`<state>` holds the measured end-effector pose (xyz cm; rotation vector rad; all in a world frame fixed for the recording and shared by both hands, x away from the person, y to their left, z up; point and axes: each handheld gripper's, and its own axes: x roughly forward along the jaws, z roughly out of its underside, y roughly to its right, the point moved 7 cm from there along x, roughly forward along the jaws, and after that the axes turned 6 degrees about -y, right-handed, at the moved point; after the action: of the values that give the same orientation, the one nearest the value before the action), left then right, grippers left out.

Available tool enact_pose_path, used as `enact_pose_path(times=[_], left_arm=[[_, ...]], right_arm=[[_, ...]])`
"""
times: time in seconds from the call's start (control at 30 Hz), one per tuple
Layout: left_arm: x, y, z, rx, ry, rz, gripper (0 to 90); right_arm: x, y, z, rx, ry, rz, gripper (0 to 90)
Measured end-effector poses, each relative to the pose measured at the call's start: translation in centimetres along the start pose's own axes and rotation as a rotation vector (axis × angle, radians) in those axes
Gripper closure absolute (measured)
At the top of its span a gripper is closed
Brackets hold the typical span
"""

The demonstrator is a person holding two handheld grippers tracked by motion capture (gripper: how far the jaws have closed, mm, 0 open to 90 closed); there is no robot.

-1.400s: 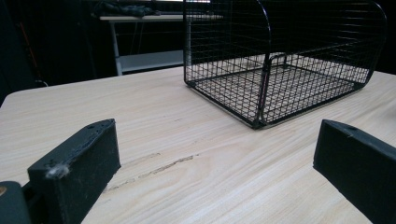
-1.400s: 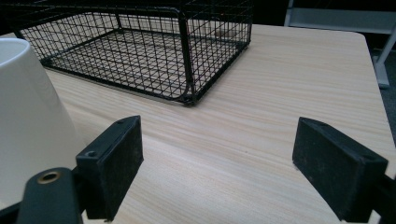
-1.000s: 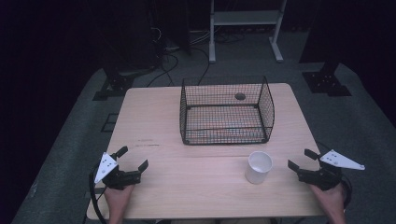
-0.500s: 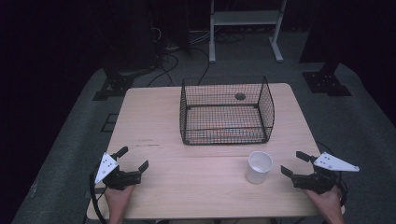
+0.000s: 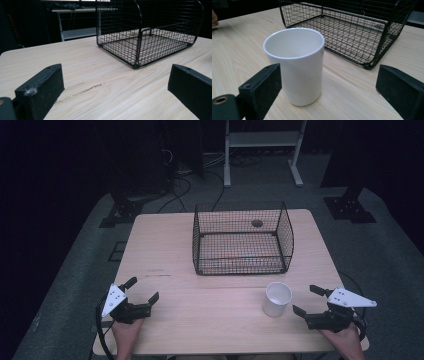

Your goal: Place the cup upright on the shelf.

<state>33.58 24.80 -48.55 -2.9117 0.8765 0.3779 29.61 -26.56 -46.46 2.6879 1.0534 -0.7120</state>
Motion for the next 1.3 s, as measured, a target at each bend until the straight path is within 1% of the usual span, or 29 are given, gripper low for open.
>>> enact_pose_path(times=[0.13, 0.37, 0.53, 0.7, 0.87, 1.3], left_arm=[[0.0, 0.0, 0.0, 0.002, 0.000, 0.000, 0.0], [0.0, 0.0, 0.0, 0.001, 0.001, -0.001, 0.0], [0.0, 0.0, 0.0, 0.002, 0.001, -0.001, 0.0], [-0.1, 0.0, 0.0, 0.003, 0.003, -0.001, 0.0], [-0.1, 0.0, 0.0, 0.002, 0.003, 0.000, 0.0], [-0.1, 0.0, 0.0, 0.005, 0.004, -0.002, 0.0]], right_arm=[[0.1, -0.7, 0.0, -0.014, -0.008, -0.016, 2.6], [0.2, -1.4, -0.3, -0.019, -0.005, -0.039, 2.2], [0.9, -2.4, -0.5, -0.033, -0.022, -0.069, 2.2], [1.9, -3.0, -0.6, -0.044, -0.046, -0.092, 2.2], [2.7, -2.9, -0.7, -0.037, -0.063, -0.097, 2.2], [4.8, -3.0, -1.3, -0.054, -0.097, -0.119, 2.2]])
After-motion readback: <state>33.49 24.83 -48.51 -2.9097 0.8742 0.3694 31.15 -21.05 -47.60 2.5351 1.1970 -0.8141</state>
